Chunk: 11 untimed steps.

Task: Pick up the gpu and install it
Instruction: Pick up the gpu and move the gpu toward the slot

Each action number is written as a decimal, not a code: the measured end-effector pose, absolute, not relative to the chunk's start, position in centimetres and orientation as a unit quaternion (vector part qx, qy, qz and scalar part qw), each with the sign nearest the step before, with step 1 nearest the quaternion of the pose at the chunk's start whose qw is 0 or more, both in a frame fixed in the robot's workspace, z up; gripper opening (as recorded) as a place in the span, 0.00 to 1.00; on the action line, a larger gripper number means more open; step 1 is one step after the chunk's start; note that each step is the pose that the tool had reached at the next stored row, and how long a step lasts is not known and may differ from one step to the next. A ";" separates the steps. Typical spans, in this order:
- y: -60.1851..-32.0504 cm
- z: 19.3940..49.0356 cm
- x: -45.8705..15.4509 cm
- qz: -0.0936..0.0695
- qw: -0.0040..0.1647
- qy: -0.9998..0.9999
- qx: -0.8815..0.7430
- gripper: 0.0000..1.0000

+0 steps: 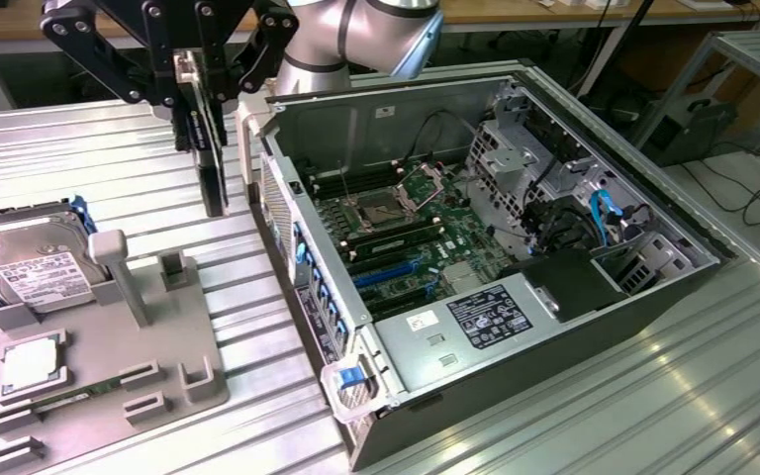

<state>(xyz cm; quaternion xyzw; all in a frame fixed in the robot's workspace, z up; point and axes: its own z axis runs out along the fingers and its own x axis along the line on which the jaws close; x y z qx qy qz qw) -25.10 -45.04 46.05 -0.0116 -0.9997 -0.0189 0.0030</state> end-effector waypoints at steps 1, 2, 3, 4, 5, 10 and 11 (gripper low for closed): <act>-45.0 46.0 -25.0 -0.019 0.003 -1.000 -0.012 0.28; -45.0 46.0 -24.9 -0.019 0.003 -1.000 -0.012 0.28; -45.0 46.0 -24.8 -0.019 0.003 -1.000 -0.012 0.28; -45.0 46.0 -24.7 -0.019 0.003 -1.000 -0.012 0.28; -45.0 46.0 -24.6 -0.019 0.003 -1.000 -0.012 0.28; -45.0 46.0 -24.0 -0.019 0.003 -1.000 -0.012 0.28; -45.0 46.1 -23.8 -0.019 0.003 -1.000 -0.012 0.28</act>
